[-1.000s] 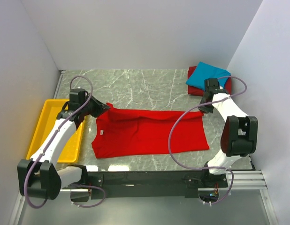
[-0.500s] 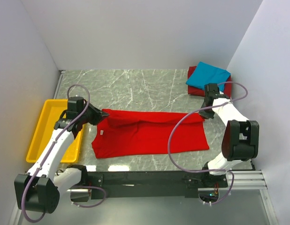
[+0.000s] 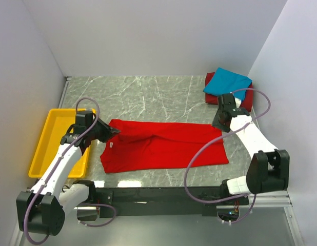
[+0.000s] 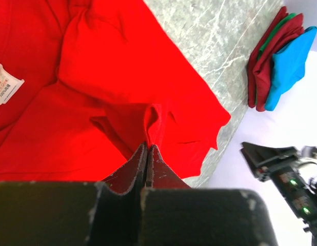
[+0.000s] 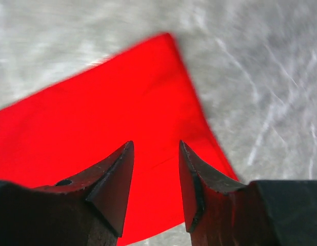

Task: Fold and stack the t-shirts
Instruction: Fold the tshirt

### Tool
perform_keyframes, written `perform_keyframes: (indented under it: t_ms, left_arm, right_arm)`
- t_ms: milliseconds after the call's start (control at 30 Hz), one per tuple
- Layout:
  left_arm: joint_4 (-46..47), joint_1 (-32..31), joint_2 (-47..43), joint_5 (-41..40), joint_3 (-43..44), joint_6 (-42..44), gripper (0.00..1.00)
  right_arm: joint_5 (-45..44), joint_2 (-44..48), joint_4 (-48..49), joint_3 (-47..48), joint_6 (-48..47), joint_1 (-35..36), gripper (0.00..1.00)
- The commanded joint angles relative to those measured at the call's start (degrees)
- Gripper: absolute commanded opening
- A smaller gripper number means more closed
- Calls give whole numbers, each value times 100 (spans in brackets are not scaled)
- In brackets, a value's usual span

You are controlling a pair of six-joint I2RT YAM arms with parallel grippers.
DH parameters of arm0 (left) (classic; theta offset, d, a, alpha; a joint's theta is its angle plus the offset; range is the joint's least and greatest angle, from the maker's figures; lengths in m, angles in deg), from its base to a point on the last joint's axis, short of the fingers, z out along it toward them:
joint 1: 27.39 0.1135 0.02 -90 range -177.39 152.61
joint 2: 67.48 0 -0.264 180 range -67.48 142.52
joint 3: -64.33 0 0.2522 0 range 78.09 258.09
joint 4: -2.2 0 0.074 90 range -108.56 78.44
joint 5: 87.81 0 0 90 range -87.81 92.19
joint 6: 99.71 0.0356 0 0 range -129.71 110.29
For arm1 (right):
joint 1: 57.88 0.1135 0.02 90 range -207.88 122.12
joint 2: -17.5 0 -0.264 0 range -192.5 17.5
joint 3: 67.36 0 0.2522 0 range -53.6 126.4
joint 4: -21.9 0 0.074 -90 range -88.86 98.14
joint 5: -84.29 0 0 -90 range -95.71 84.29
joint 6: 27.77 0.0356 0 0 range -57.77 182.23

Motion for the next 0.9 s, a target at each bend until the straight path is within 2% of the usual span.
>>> perform_keyframes:
  t_ms: [0, 233, 400, 600, 767, 867]
  left_arm:
    - [170, -14, 103, 168, 81, 3, 0]
    - [135, -14, 253, 168, 178, 64, 0]
    - [327, -14, 271, 221, 100, -85, 0]
    - [959, 4, 595, -60, 125, -165, 0]
    - [1478, 21, 1482, -131, 354, -41, 0]
    - [1638, 30, 2027, -271, 800, 82, 0]
  right_arm:
    - [107, 112, 459, 337, -256, 164, 48]
    - [678, -750, 494, 759, -310, 208, 45]
    - [2363, -988, 898, 768, -801, 584, 43]
    - [2472, -1216, 1074, 838, -837, 1175, 43]
    - [2481, -1375, 1004, 952, -907, 1359, 42]
    - [2472, -1384, 978, 988, -907, 1395, 42]
